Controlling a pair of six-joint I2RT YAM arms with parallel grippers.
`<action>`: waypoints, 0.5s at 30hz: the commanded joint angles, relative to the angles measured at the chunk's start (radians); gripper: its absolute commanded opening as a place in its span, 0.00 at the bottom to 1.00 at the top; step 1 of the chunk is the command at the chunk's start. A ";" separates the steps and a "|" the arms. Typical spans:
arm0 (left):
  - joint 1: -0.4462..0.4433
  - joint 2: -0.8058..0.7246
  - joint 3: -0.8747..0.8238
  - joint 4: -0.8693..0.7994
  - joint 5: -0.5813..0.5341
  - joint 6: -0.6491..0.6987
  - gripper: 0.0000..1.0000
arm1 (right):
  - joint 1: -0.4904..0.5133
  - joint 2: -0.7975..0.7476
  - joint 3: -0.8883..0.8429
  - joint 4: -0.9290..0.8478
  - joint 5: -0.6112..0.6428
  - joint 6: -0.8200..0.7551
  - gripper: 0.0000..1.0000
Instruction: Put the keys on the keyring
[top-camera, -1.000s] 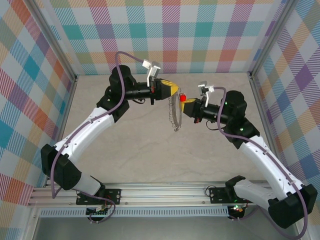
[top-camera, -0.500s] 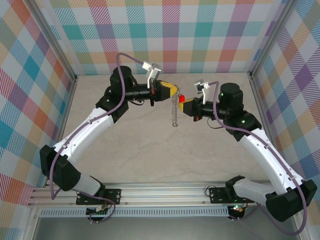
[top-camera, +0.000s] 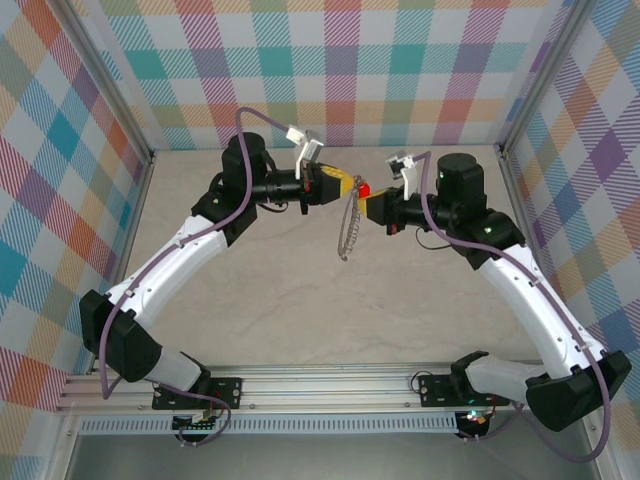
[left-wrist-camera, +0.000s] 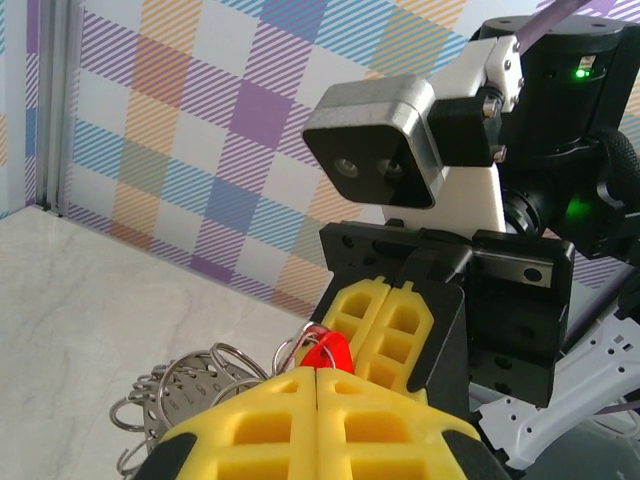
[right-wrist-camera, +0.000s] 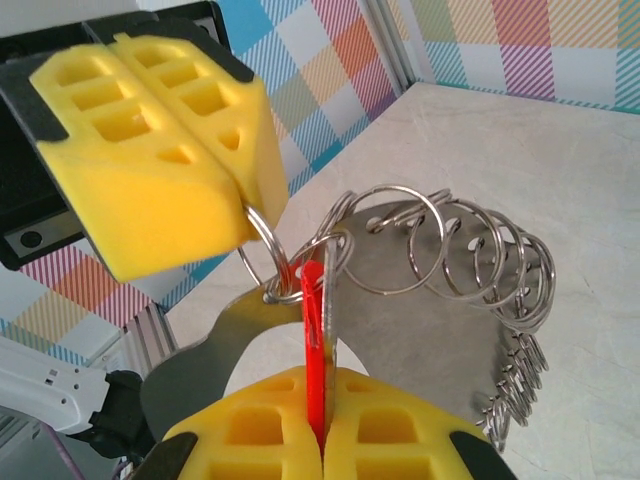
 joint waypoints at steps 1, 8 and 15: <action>0.002 -0.018 -0.004 0.009 0.028 0.022 0.00 | -0.010 0.017 0.055 -0.024 -0.005 -0.039 0.00; 0.002 -0.012 -0.004 -0.005 0.038 0.030 0.00 | -0.017 0.037 0.091 -0.024 -0.014 -0.040 0.00; 0.002 -0.013 0.005 -0.008 0.030 0.032 0.00 | -0.017 0.023 0.045 -0.013 -0.018 -0.028 0.00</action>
